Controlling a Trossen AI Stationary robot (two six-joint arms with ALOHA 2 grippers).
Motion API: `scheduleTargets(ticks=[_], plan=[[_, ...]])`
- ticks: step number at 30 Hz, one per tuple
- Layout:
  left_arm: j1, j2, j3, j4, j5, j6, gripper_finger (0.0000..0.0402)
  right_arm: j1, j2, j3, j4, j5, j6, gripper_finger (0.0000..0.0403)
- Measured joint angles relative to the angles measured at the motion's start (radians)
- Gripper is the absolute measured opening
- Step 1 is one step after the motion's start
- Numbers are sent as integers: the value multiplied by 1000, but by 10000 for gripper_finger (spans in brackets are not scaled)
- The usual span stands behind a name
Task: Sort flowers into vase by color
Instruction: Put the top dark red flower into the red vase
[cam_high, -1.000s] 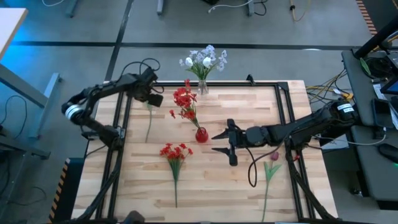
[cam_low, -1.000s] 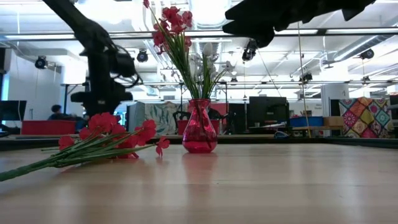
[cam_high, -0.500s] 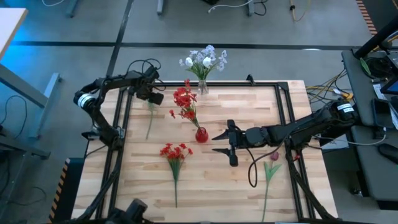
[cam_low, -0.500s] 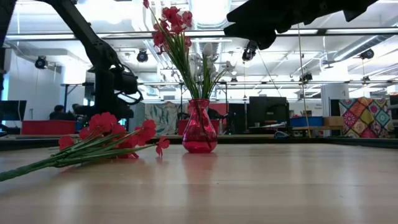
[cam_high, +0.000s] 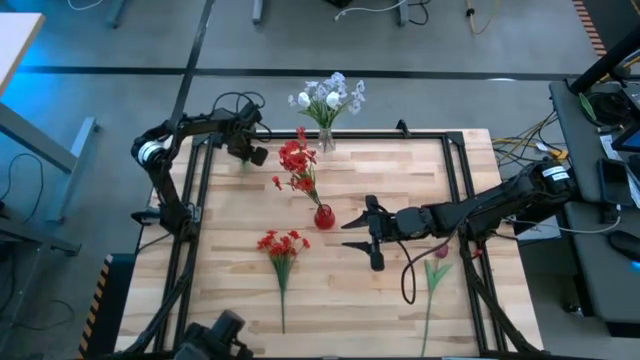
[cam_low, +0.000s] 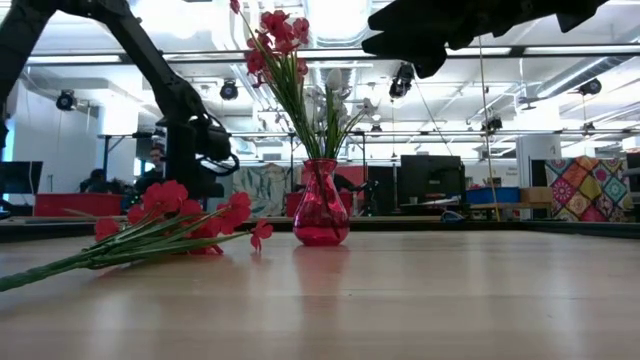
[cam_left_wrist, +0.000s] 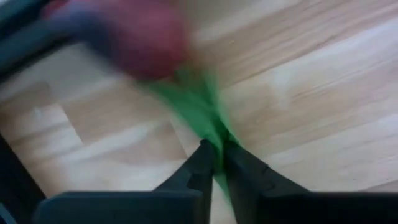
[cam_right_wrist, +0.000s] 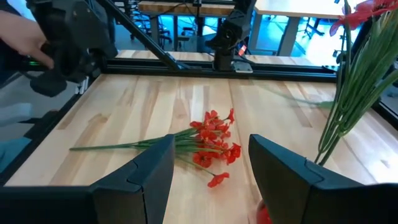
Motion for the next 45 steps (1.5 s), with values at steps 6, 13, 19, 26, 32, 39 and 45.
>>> scheduleTargets(ticks=[6, 13, 19, 26, 32, 39, 45], plan=[[0, -124, -19, 18, -4, 37, 6, 0, 0, 0, -9, 0, -21, 199], [-29, -411, -60, 101, 20, 36, 1, 0, 0, 0, -59, 54, -47, 199], [-119, -749, -175, 209, 37, -2, 0, -1, -4, 0, -56, 83, -65, 199], [-361, -1166, -394, 324, -37, -68, 0, -1, -5, 0, -49, 134, -65, 199], [-672, -1405, -553, 467, -104, -64, 0, 0, -4, 0, -3, 131, -71, 198], [-1060, -1435, -727, 783, -229, 85, 0, 0, 42, 0, 109, 104, -83, 198], [-1340, -1321, -802, 1076, -357, 215, 0, 1, 120, 0, 259, 96, -100, 198]])
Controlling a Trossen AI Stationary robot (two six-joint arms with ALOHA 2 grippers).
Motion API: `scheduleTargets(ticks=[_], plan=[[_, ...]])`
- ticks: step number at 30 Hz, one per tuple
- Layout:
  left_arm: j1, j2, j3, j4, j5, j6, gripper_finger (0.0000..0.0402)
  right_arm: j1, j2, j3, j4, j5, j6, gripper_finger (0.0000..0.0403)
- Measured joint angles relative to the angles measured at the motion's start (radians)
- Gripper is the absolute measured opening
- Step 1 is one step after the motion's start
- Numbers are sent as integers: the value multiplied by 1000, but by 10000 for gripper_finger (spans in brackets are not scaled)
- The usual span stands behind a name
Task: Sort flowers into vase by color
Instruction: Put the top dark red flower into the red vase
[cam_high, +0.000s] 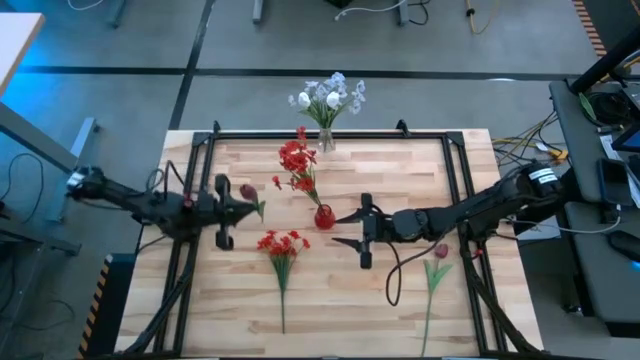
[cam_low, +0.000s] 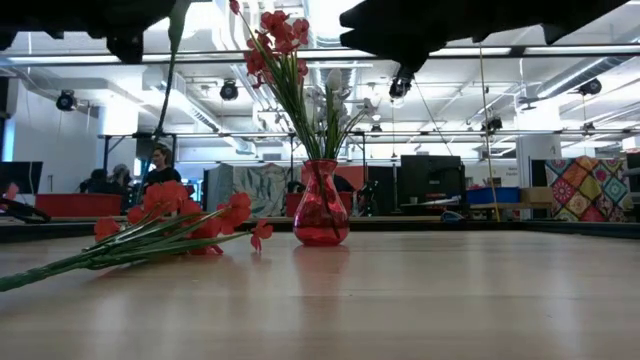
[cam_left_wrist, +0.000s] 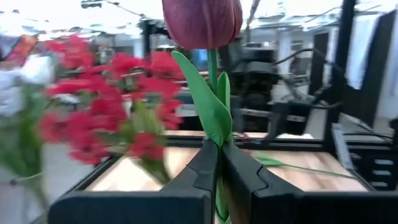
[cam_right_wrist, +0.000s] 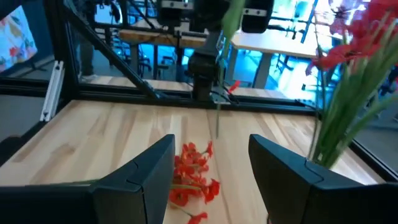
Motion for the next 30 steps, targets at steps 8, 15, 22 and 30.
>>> scheduleTargets(ticks=[8, 15, 22, 30], plan=[[-133, 245, -16, 303, -103, 95, 0, 8, 117, 49, 129, -52, -53, 199], [-132, 458, -16, 524, -95, 149, 0, 8, 256, 180, 176, -52, -127, 199], [-133, 589, 17, 672, -50, 204, 0, 5, 339, 310, 167, -40, -131, 199], [-132, 639, 85, 663, -28, 233, 0, 0, 363, 392, 90, 53, -162, 199]])
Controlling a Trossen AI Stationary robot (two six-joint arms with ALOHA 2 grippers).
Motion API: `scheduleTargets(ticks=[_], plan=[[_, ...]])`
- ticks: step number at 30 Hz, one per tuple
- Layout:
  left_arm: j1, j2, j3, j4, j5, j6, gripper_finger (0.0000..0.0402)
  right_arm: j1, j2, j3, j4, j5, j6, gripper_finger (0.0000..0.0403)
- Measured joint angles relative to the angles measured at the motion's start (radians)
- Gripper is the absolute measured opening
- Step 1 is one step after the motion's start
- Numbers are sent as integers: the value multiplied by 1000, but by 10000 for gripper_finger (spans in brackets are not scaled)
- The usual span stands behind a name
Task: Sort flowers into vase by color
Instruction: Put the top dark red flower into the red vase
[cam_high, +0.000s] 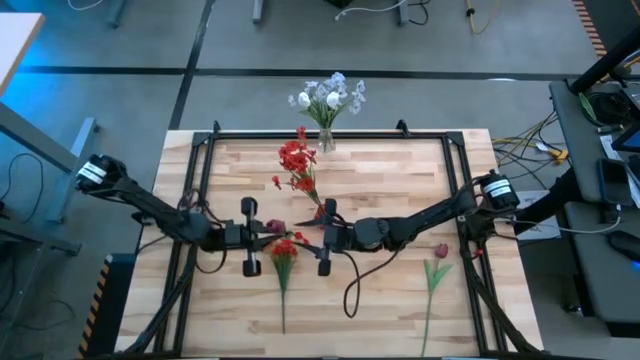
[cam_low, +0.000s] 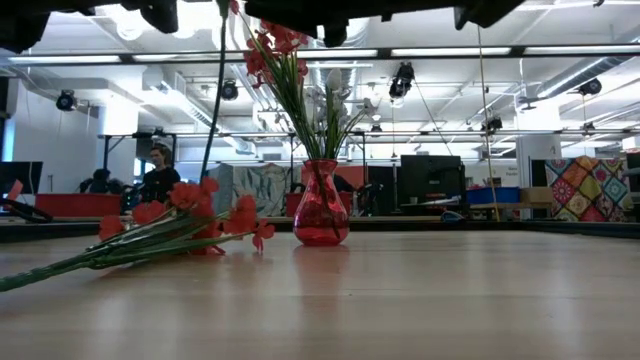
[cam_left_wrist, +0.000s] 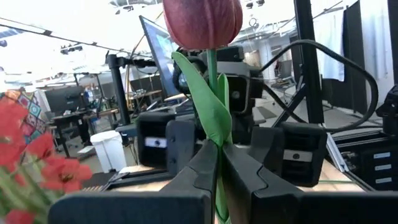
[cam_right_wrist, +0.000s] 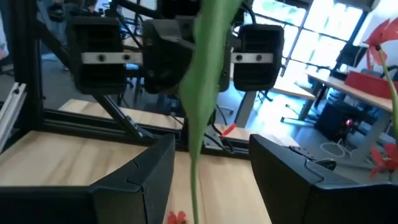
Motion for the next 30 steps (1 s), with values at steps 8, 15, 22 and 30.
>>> scheduleTargets(ticks=[8, 15, 22, 30], plan=[[0, 47, 50, -15, 25, 14, 0, -1, 2, 52, -65, -48, 26, 189], [1, 53, 57, -5, 24, 13, 0, 1, 2, 55, -68, -54, 25, 103], [1, 42, 57, -1, 22, 11, 5, 1, 2, 55, -70, -56, -2, 18], [0, 39, 56, -25, -5, 11, 71, 1, -26, 53, -94, -53, -6, 18]])
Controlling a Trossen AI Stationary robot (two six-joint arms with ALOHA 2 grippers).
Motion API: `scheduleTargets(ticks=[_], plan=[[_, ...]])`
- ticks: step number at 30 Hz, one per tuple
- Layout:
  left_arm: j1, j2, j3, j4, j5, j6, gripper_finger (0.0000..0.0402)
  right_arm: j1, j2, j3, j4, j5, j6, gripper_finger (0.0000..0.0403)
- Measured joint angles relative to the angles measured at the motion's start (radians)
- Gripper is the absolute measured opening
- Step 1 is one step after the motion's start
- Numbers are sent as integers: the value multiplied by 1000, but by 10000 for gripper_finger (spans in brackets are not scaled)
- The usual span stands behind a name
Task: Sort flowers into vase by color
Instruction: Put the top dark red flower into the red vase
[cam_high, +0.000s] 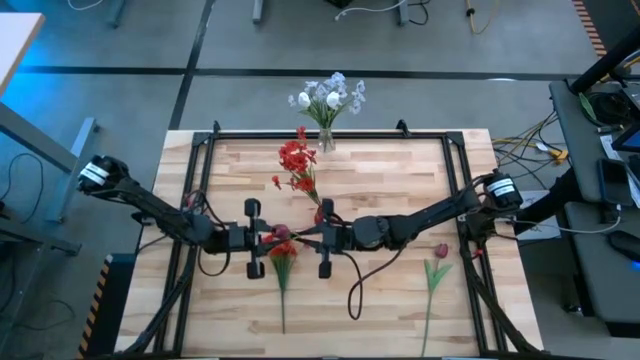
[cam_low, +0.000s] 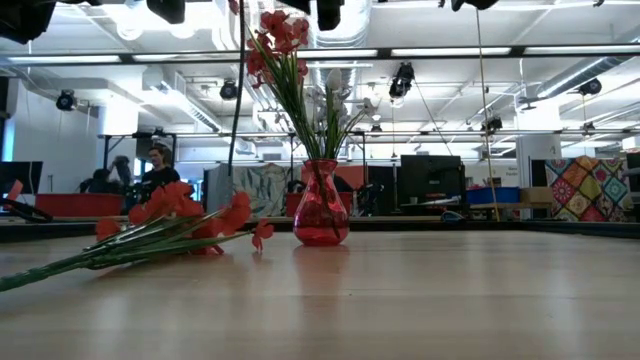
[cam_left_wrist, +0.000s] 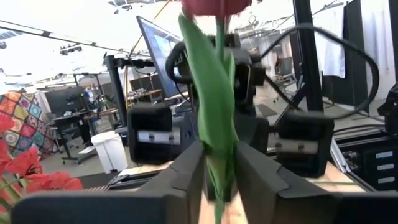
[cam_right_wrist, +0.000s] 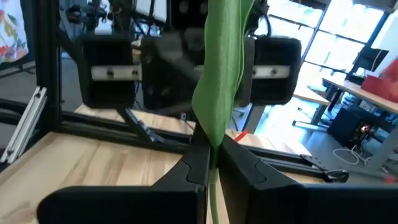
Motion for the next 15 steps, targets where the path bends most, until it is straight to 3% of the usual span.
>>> scheduleTargets(ticks=[8, 15], plan=[[-7, -32, -37, -29, -3, 4, 143, 6, -74, -38, -33, 112, -6, 18], [-6, -99, -121, -28, -65, 2, 156, 13, -225, -133, -111, 201, 74, 18]])
